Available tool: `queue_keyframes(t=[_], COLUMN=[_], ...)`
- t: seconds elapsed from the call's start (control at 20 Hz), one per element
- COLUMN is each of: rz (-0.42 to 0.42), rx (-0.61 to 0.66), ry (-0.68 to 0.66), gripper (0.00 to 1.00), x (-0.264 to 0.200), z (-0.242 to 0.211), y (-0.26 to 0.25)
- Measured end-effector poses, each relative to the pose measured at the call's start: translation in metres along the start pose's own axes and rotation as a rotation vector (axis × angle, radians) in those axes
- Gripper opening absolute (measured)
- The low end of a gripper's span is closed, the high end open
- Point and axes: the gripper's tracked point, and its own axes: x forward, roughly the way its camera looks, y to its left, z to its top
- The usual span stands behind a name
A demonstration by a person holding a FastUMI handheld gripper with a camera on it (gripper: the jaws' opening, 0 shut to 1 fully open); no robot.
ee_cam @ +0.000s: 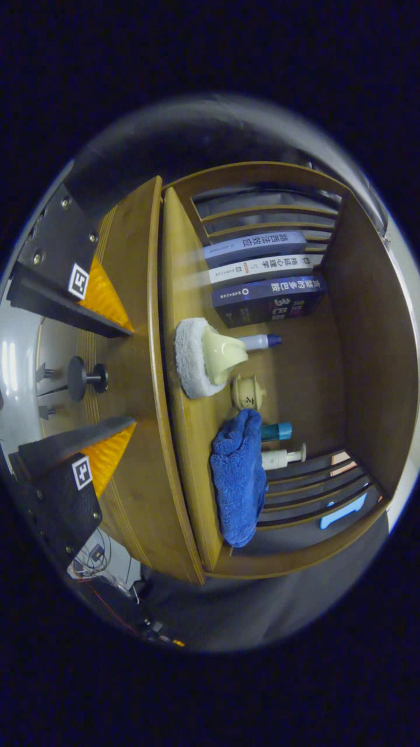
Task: Pull open the drawer, take out the items inside it, and place them on the countertop above the cabinet.
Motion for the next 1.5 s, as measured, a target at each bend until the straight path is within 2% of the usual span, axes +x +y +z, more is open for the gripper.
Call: queue_keyframes(t=[0.35,0.55,0.75,1.0,1.3,1.35,1.4,1.5], rz=[-0.005,-0.022,0.008,0.031,0.101,0.123,0.11,0.013], rx=[-0.017,-0.04,-0.035,-0.098,-0.094,-0.082,-0.079,-0.096], ry=[0.036,0.052,0.078,0.001,-0.111,-0.133,-0.163,-0.212], gripper=[0.82,0.82,0.83,0.83,0.83,0.77,0.71,0.7], x=[0.004,0.025,0.007,-0.024,-0.072,-0.081,-0.092,-0.109], z=[-0.006,-0.01,-0.009,0.032,0.092,0.101,0.11,0.122], y=[-0.006,-0.005,0.004,0.004,-0.011,-0.014,-0.026,-0.061])
